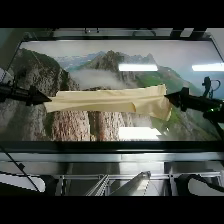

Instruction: Fold the shirts.

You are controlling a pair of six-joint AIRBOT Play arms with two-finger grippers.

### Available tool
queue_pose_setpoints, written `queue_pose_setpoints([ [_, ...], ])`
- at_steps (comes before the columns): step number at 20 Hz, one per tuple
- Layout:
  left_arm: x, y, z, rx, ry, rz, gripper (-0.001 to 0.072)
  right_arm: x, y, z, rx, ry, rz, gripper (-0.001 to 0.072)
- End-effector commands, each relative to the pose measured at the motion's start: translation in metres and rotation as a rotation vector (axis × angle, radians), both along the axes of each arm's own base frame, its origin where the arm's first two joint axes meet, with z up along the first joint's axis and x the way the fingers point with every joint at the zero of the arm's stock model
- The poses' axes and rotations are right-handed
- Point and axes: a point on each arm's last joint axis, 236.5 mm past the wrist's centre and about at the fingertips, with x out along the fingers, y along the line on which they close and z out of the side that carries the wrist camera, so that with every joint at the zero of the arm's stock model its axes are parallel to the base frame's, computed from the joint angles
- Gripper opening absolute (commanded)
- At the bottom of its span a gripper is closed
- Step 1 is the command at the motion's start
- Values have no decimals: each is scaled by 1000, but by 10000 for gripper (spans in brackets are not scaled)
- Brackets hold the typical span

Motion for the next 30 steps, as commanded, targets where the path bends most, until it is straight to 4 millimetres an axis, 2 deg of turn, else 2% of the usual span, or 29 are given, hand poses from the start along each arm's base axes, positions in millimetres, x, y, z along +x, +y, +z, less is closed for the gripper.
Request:
queue_pose_setpoints([
  [1, 41, -8, -2, 20, -31, -14, 24, 53, -2, -21, -21, 2, -5, 23],
  [4, 56, -18, -29, 6, 16, -45, 22, 65, -6, -53, -12, 54, -7, 23],
  [8, 71, -25, -67, -11, 78, -51, 11, 58, -8, -100, -41, 129, 14, 23],
  [9, 73, -25, -72, -21, 94, -49, 36, 55, -8, -107, -55, 140, 28, 23],
  [10, 72, -25, -73, -28, 111, -55, 186, 51, -10, -108, -79, 141, 50, 121],
  [11, 75, -21, -68, -29, 126, -43, 295, 49, -14, -100, -96, 119, 85, 320],
  [12, 79, -15, -58, -26, 109, -41, 295, 45, -19, -84, -106, 92, 141, 367],
  [14, 84, 4, -33, -11, 78, -21, 295, 35, -35, -52, -140, 59, 218, 396],
  [15, 85, 13, -22, -6, 62, 3, 294, 34, -49, -44, -187, 59, 215, 567],
  [16, 85, 22, -13, -7, 47, 28, 295, 33, -66, -42, -251, 66, 198, 697],
  [18, 81, 33, 0, -10, 32, 82, 294, 32, -89, -54, -342, 100, 167, 699],
  [20, 74, 33, 7, -23, 31, 108, 286, 25, -88, -78, -330, 176, 179, 699],
  [21, 70, 31, 10, -23, 33, 105, 104, 22, -78, -89, -303, 204, 200, 700],
  [22, 66, 29, 13, -21, 21, 89, 2, 19, -69, -99, -284, 225, 224, 700],
  [25, 63, 18, 21, -16, 8, 67, 1, 19, -33, -113, -215, 247, 278, 699],
  [29, 64, -13, 24, -15, 4, -3, 2, 28, 6, -108, -152, 206, 311, 690],
  [30, 64, -26, 24, -13, -2, -35, 1, 28, 12, -106, -145, 201, 321, 542],
])
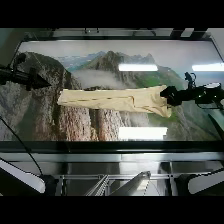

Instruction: Fold the shirts.

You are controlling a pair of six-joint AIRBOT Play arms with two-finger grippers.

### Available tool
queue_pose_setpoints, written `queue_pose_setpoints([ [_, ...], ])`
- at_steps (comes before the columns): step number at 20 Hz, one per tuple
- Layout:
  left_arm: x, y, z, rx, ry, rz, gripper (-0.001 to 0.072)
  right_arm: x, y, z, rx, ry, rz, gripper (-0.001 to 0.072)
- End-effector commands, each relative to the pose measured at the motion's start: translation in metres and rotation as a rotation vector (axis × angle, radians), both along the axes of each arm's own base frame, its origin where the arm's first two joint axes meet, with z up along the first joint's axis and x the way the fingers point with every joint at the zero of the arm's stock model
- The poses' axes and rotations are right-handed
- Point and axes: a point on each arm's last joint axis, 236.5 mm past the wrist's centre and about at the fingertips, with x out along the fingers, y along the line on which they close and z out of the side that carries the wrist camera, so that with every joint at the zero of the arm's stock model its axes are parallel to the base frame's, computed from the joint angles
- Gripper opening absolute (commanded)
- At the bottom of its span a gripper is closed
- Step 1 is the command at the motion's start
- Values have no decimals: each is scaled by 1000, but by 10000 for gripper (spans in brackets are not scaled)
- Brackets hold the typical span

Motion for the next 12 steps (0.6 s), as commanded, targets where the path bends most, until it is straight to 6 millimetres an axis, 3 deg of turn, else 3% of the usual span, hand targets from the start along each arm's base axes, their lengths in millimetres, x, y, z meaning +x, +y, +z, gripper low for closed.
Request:
queue_pose_setpoints([
  [1, -1, -37, 2, 3, -18, -88, 1, 2, 26, 3, 48, -9, 30, 320],
  [3, 1, -71, 1, 10, -40, -149, 1, 2, 28, 5, 60, -9, 28, 50],
  [4, 3, -91, 0, 16, -56, -175, 1, 4, 29, 8, 74, -12, 22, 23],
  [6, 9, -137, -2, 33, -108, -229, 1, 5, 30, 21, 121, -23, 30, 22],
  [8, 7, -185, -7, 66, -158, -301, 3, 4, 36, 47, 201, -40, 61, 22],
  [12, 3, -248, -50, 236, -223, -400, 12, 14, 38, 99, 221, -138, 86, 22],
])
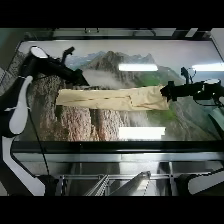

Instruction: Fold the shirts.

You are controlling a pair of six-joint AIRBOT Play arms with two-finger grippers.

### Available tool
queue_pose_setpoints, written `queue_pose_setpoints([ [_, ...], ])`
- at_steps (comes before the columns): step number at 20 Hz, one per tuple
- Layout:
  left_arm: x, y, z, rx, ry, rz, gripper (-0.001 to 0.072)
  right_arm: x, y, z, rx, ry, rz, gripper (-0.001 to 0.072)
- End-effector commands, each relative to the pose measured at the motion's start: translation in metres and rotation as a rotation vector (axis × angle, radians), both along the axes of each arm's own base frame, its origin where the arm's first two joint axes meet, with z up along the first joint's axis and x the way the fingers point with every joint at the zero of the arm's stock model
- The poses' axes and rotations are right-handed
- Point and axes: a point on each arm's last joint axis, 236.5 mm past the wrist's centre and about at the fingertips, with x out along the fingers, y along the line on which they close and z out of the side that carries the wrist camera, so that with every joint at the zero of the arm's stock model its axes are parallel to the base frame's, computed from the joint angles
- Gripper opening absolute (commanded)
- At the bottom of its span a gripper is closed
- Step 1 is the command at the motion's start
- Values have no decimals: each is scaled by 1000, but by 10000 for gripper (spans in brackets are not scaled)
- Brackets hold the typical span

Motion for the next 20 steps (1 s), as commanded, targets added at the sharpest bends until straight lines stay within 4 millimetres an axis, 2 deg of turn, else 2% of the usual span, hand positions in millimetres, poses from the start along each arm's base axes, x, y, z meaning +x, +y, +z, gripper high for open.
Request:
queue_pose_setpoints([
  [1, -6, -61, -41, 98, -58, -79, 12, 3, 5, 45, 46, -59, 19, 22],
  [5, -31, -101, -90, 118, 42, -140, 13, -4, 22, 97, 147, -118, 51, 22],
  [9, -39, -129, -103, 123, 87, -190, 13, -14, 56, 131, 191, -172, 107, 22],
  [11, -40, -130, -109, 125, 103, -187, 13, -20, 80, 151, 238, -200, 139, 22],
  [13, -51, -126, -110, 110, 156, -194, 14, -26, 107, 174, 310, -225, 169, 22],
  [14, -59, -127, -97, 64, 182, -219, 11, -29, 121, 187, 353, -238, 178, 22],
  [15, -61, -130, -69, -23, 173, -252, 10, -30, 134, 198, 385, -251, 177, 22],
  [16, -59, -132, -32, -118, 145, -265, 10, -30, 149, 205, 403, -261, 174, 22],
  [18, -54, -119, 69, -328, 42, -280, 10, -29, 180, 206, 388, -259, 168, 23],
  [19, -56, -101, 120, -405, -19, -286, 10, -28, 199, 202, 365, -265, 157, 22],
  [20, -60, -79, 161, -443, -79, -280, 10, -26, 219, 196, 343, -270, 138, 23],
])
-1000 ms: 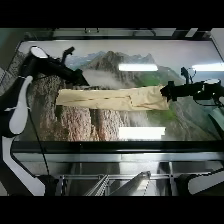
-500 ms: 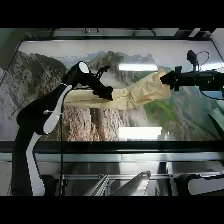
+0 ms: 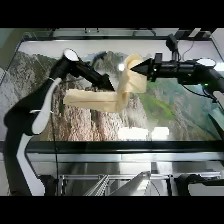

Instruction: Fold the shirts.

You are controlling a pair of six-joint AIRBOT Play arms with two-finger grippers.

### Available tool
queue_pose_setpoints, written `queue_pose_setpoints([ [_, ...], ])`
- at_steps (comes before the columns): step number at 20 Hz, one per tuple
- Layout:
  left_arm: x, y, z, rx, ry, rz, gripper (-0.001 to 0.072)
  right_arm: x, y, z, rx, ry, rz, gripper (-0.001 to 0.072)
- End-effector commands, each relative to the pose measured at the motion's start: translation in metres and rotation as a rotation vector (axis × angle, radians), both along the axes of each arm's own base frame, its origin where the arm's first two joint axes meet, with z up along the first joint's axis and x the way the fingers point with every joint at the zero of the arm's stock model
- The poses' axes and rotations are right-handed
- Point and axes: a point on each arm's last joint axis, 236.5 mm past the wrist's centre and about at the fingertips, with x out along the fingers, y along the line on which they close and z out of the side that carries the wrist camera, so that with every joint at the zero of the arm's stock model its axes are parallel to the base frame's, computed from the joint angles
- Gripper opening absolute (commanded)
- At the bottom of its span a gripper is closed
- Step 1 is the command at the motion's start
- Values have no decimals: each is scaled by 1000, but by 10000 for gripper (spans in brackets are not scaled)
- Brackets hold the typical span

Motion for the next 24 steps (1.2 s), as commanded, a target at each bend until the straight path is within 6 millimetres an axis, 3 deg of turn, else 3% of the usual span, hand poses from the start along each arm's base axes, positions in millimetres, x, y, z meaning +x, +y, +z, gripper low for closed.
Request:
queue_pose_setpoints([
  [1, -19, 58, 154, -253, -170, -7, 10, 8, 63, -3, -22, -14, -76, 22],
  [4, -26, 128, 223, -234, -364, 109, 11, 20, 127, -30, -118, -67, -136, 22],
  [6, -32, 165, 241, -214, -437, 188, 12, 26, 178, -52, -169, -93, -123, 22],
  [8, -38, 189, 240, -204, -444, 252, 13, 27, 231, -89, -230, -97, -62, 23],
  [9, -40, 196, 235, -203, -439, 275, 13, 23, 256, -102, -226, -108, -20, 138],
  [10, -41, 201, 229, -206, -427, 305, 13, 17, 279, -112, -209, -120, 27, 422],
  [12, -46, 203, 213, -221, -396, 341, 13, -1, 302, -118, -180, -155, 121, 434],
  [14, -49, 202, 198, -225, -386, 353, 13, -22, 292, -111, -170, -162, 233, 431],
  [15, -49, 200, 192, -228, -378, 361, 14, -30, 278, -109, -179, -150, 288, 422],
  [16, -51, 198, 186, -228, -377, 363, 14, -36, 258, -105, -182, -122, 344, 332],
  [17, -52, 197, 180, -229, -375, 366, 14, -37, 238, -104, -196, -88, 371, 324],
  [22, -57, 196, 160, -235, -323, 372, 20, -9, 110, -124, -518, 90, 344, 322],
  [24, -58, 196, 160, -237, -323, 366, 20, 6, 50, -131, -696, 145, 264, 275],
])
